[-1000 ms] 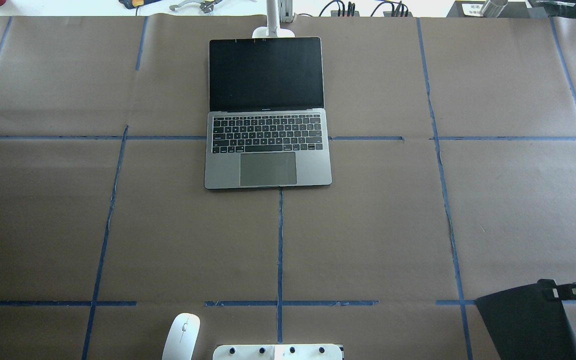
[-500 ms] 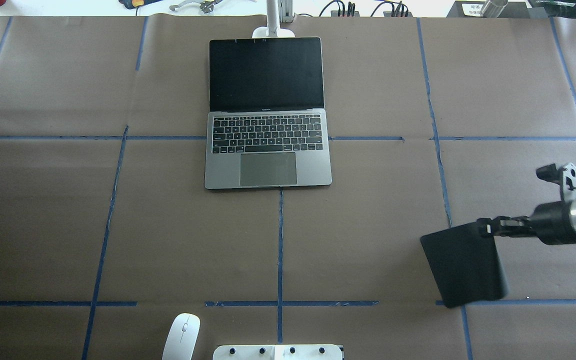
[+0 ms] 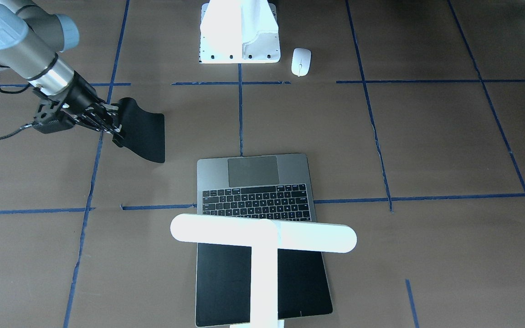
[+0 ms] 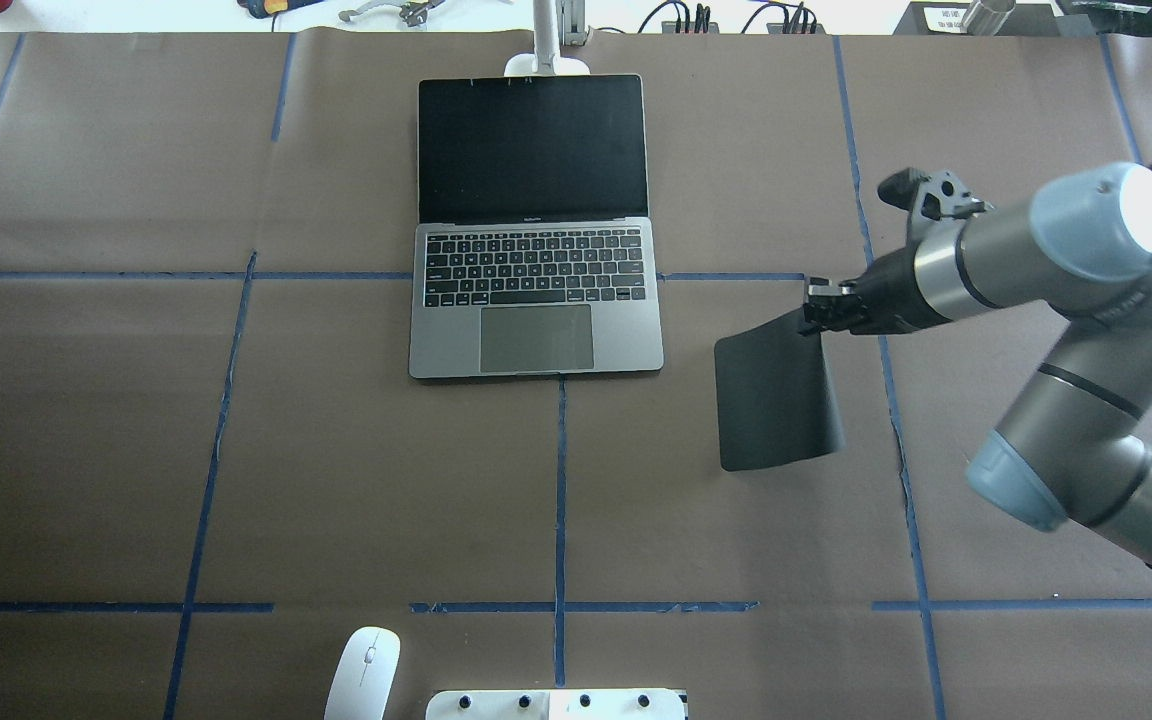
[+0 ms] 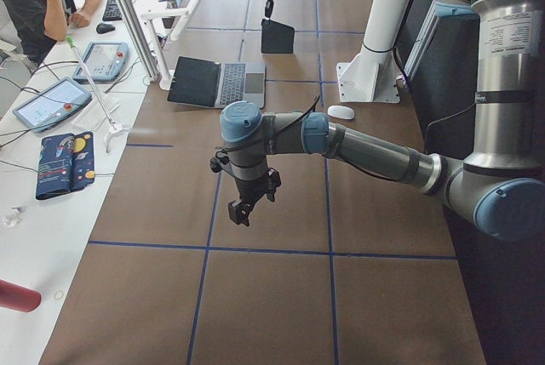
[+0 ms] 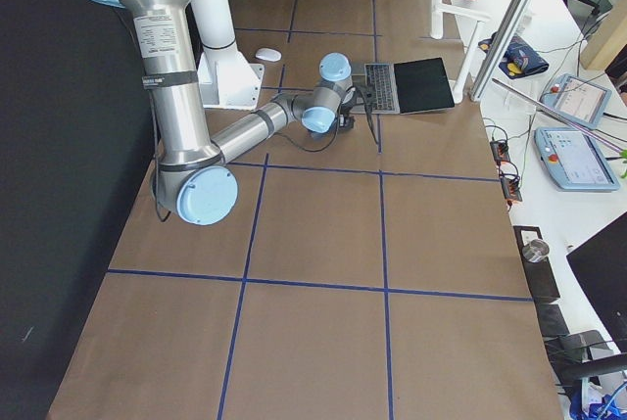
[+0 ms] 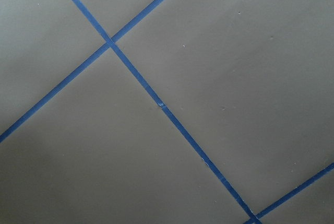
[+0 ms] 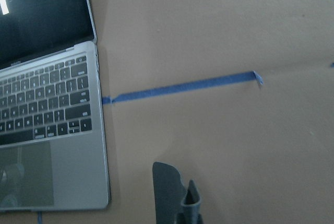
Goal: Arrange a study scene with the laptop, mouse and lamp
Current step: 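Carry the mouse pad beside the laptop and lay it flat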
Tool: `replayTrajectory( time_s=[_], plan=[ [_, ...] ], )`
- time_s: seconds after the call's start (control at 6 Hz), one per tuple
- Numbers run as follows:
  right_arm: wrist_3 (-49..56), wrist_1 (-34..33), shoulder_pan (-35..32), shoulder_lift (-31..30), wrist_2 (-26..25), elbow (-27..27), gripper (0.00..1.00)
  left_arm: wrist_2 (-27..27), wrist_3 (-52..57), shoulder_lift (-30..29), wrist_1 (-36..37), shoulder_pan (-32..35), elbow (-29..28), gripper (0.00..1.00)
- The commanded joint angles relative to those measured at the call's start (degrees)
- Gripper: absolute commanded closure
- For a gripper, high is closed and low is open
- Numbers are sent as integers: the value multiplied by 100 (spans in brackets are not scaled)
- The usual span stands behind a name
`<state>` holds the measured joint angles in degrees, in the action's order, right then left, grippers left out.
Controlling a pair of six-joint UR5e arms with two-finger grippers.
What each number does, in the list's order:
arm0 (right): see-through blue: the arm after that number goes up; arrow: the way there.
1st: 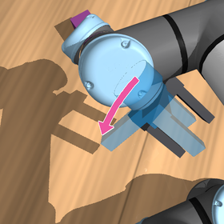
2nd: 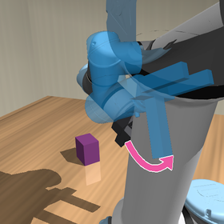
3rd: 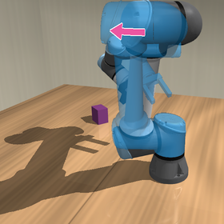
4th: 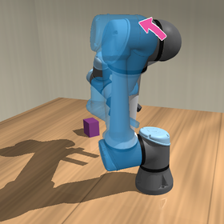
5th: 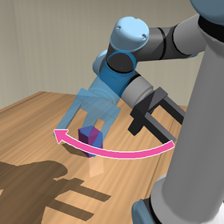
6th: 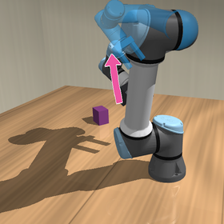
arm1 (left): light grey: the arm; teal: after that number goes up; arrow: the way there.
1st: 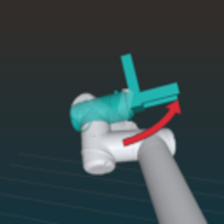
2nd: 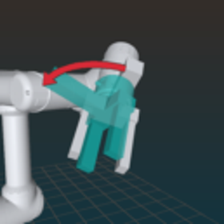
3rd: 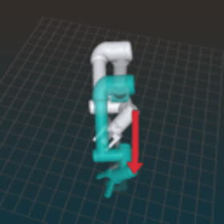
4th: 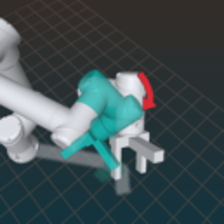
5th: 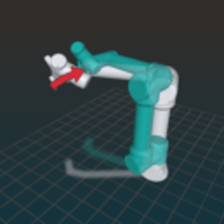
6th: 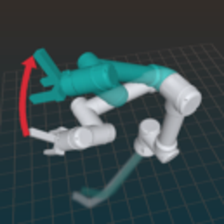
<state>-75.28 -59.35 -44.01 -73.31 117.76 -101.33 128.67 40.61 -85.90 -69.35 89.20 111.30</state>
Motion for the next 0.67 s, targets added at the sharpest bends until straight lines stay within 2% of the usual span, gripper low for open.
replayTrajectory(
  time_s=[0.0, 0.17, 0.5],
  plan=[
    [248, -305, -203, 1043, -339, 1241, 100, 0, -70, -6, 0, 1, -3, 0],
    [633, -314, -430, 1090, -341, 1551, 100, 9, -158, -6, 0, 1, 23, 0],
    [857, -322, -581, 1108, -341, 1809, 100, 9, -167, -15, 0, 1, 24, 0]
  ],
)
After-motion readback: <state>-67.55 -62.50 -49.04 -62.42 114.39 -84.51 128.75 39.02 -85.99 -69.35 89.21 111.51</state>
